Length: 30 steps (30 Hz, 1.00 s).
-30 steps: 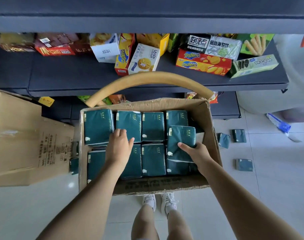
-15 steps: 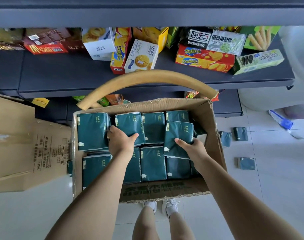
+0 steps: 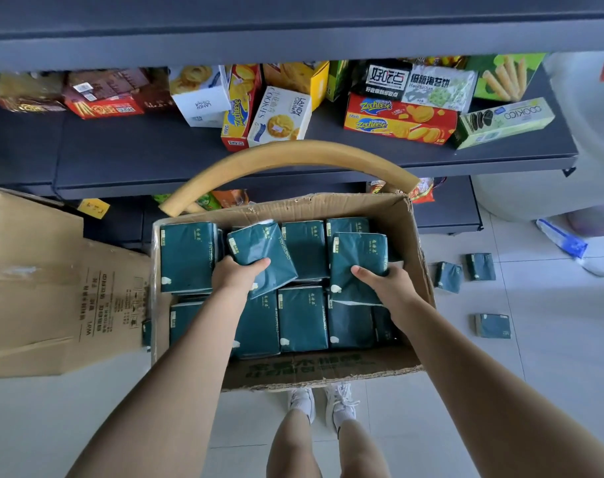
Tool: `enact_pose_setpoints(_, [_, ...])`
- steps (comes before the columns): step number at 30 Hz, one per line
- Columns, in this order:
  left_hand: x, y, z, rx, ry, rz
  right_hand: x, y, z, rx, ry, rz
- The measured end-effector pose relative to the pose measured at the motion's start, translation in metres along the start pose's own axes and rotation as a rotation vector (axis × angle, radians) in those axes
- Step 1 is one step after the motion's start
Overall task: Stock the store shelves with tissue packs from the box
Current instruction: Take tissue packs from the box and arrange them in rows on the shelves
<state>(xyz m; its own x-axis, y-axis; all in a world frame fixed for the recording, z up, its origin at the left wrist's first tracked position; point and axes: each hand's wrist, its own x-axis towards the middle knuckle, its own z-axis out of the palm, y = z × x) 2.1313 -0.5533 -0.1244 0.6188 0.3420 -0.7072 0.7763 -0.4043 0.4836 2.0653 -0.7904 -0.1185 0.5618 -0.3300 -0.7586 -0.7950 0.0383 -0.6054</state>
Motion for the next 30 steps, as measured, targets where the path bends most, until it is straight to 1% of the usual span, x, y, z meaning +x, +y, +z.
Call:
enact_pose_setpoints(2, [-0.009, 0.002, -0.005, -0.142, -0.045, -0.016, -0.007, -0.011, -0.004, -0.018, -0.012, -0.04])
enact_pose_setpoints(6, [-0.043, 0.019, -0.019, -0.374, -0.197, -0.018, -0.027, -0.047, -0.015, -0.076, -0.017, -0.147])
enact_pose_setpoints(10, [-0.09, 0.043, -0.046, -0.533, -0.276, 0.064, -0.062, -0.097, -0.03, -0.109, -0.059, -0.301])
enact_pose_setpoints(15, [-0.157, 0.079, -0.084, -0.676, -0.288, 0.268, -0.12, -0.172, -0.055, -0.114, -0.08, -0.51])
enact_pose_setpoints(17, [-0.183, 0.099, -0.1, -0.78, -0.284, 0.345, -0.145, -0.2, -0.068, -0.12, -0.088, -0.593])
enact_pose_setpoints(21, [-0.236, 0.143, -0.136, -1.02, -0.273, 0.446, -0.187, -0.249, -0.09, -0.125, -0.049, -0.781])
enact_pose_setpoints(25, [-0.285, 0.178, -0.175, -1.053, -0.252, 0.614, -0.232, -0.294, -0.105, -0.114, -0.063, -0.921])
enact_pose_setpoints(30, [-0.325, 0.214, -0.216, -1.073, -0.224, 0.716, -0.274, -0.34, -0.114, -0.033, -0.091, -1.046])
